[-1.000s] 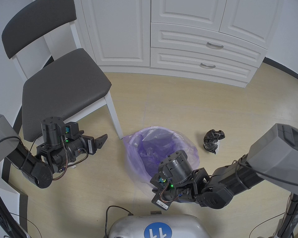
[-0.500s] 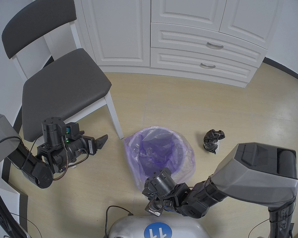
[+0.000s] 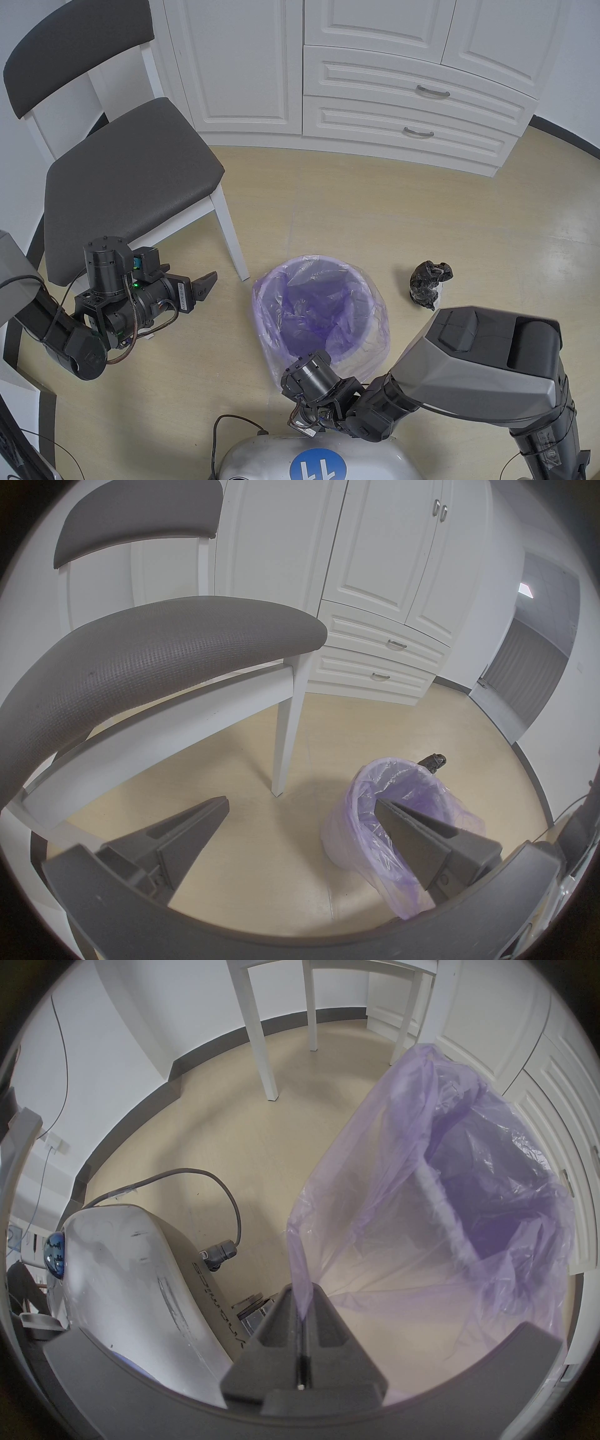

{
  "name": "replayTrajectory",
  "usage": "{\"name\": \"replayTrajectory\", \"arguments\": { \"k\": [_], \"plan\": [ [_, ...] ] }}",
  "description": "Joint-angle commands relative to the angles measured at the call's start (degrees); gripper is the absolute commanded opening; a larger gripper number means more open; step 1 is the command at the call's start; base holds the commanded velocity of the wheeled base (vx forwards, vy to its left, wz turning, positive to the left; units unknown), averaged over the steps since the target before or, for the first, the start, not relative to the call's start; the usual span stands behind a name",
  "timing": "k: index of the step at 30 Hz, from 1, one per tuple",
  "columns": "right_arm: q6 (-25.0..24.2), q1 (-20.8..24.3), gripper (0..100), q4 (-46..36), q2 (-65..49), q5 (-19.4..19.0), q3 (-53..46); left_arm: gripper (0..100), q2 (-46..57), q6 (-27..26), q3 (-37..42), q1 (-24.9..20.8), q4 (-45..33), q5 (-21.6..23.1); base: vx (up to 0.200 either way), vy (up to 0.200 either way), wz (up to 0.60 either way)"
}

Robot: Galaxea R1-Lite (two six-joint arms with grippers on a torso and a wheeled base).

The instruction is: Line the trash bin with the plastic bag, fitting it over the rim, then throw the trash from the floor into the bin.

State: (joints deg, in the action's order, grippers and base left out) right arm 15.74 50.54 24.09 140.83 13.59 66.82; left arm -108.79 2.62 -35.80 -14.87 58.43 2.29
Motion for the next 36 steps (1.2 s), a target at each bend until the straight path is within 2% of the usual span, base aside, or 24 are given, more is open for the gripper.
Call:
{"name": "replayTrajectory", "arguments": {
  "k": [1,3,4,7,10,17,21,23,26,29,31,33,36],
  "plan": [
    [0.2,0.3,0,0.0,1.2,0.1,0.3,100,0.0,0.0,-0.1,0.0,0.0,0.0,0.000,0.000,0.00],
    [0.3,0.4,0,0.0,0.9,0.1,0.1,100,0.1,0.0,-0.1,0.0,0.0,0.0,0.000,0.000,0.00],
    [0.3,0.5,100,0.0,0.8,0.2,-0.1,100,0.1,0.0,-0.1,0.0,0.0,0.0,0.000,0.000,0.00],
    [0.1,0.7,100,0.0,-0.2,0.7,-0.4,100,0.1,0.0,0.0,0.0,0.0,0.0,0.000,0.000,0.00],
    [-0.4,2.5,100,-0.2,-6.0,2.7,-3.4,100,0.2,0.0,0.0,0.0,0.0,0.0,0.000,0.000,0.00],
    [-0.5,5.4,100,-0.1,-15.8,3.3,-11.8,100,0.3,0.0,0.2,0.0,0.0,0.0,0.000,0.000,0.00],
    [-1.6,5.7,100,0.1,-21.0,7.0,-13.6,100,0.6,0.0,0.2,0.1,0.0,0.0,0.000,0.000,0.00],
    [-5.3,5.0,100,0.0,-24.6,9.9,-13.3,100,0.6,0.0,0.2,0.3,0.0,0.0,0.000,0.000,0.00],
    [-10.3,3.6,100,0.0,-26.9,11.8,-13.8,100,1.0,0.0,0.3,0.4,0.0,0.0,0.000,0.000,0.00],
    [-16.3,1.2,100,0.1,-28.0,12.7,-14.6,100,2.6,0.0,0.9,0.3,0.0,0.0,0.000,0.000,0.00],
    [-22.1,-1.1,100,1.0,-28.0,12.9,-14.5,100,4.1,0.0,1.4,0.2,0.0,0.0,0.000,0.000,0.00],
    [-25.1,-2.9,100,2.2,-27.8,12.8,-14.7,100,4.8,-0.1,1.8,0.2,0.0,0.0,0.000,0.000,0.00],
    [-26.2,-6.0,100,2.5,-27.3,12.7,-15.2,100,5.3,-0.1,1.8,0.3,0.0,0.0,0.000,0.000,0.00]
  ]
}}
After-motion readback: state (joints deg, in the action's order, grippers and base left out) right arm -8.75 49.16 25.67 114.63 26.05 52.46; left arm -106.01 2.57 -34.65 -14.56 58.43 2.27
